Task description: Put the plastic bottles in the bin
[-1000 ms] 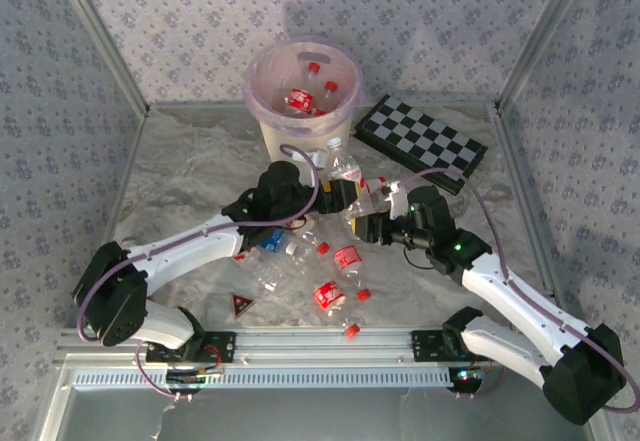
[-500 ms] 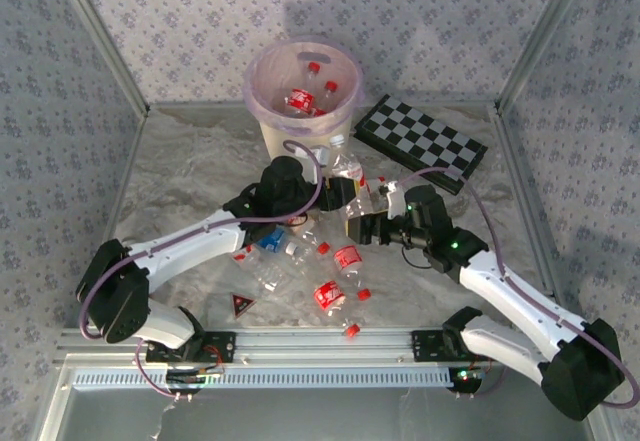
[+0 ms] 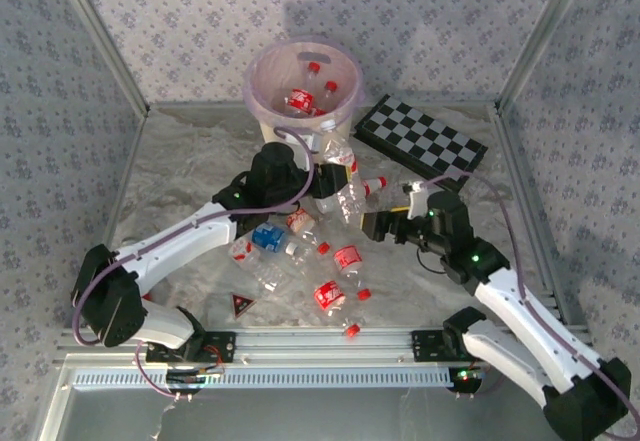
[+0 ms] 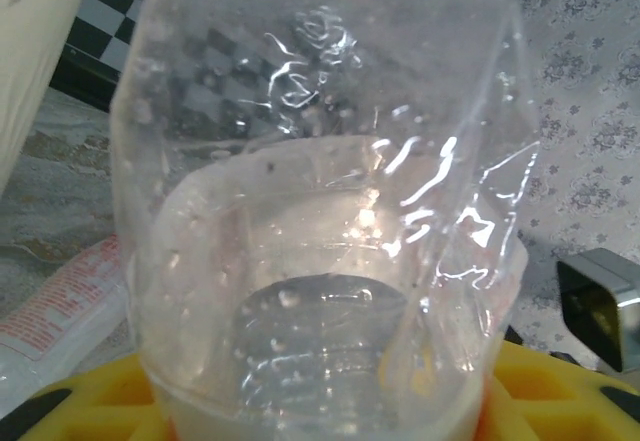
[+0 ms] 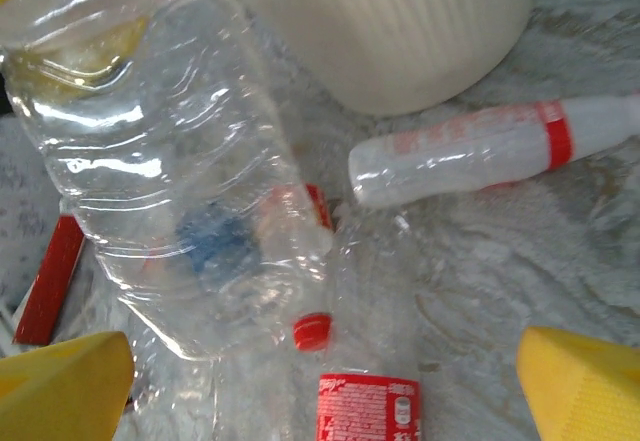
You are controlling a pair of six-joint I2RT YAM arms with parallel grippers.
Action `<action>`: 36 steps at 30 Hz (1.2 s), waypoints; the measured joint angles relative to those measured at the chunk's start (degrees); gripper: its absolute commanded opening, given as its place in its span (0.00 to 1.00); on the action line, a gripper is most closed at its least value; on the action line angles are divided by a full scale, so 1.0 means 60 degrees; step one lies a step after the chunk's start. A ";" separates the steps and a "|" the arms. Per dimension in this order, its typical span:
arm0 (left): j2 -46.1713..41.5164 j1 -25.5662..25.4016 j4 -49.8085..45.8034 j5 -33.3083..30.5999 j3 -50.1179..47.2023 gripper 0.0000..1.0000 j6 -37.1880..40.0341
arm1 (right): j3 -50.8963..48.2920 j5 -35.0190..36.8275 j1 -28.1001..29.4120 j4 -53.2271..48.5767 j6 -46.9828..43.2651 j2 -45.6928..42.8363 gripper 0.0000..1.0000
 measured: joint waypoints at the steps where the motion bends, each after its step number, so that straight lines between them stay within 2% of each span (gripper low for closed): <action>1: -0.0025 0.0007 -0.0091 -0.0025 0.0095 0.20 0.0055 | -0.0062 0.0055 -0.0138 -0.0004 0.0095 -0.0189 1.00; 6: -0.0386 0.0153 -0.0743 -0.0328 0.0670 0.00 0.0452 | -0.0084 0.0157 -0.1166 0.0127 0.0612 -0.0780 1.00; 16: -0.0659 0.0732 -0.2018 -0.0565 0.2885 0.00 0.1661 | -0.0510 -0.0033 -0.2459 0.0532 0.1752 -0.0798 1.00; 20: -0.0382 0.1421 -0.2656 -0.0499 0.4142 0.00 0.2295 | -0.0554 -0.0138 -0.2579 0.0495 0.1872 -0.0688 1.00; 27: 0.0998 0.2765 -0.3249 -0.0135 0.6022 0.00 0.3133 | 0.0007 -0.0149 -0.2579 -0.0415 0.1821 -0.0918 1.00; 36: 0.4306 0.3107 -0.4772 -0.0004 0.9457 0.00 0.4637 | 0.0076 0.0033 -0.2601 -0.1461 0.1829 -0.1807 1.00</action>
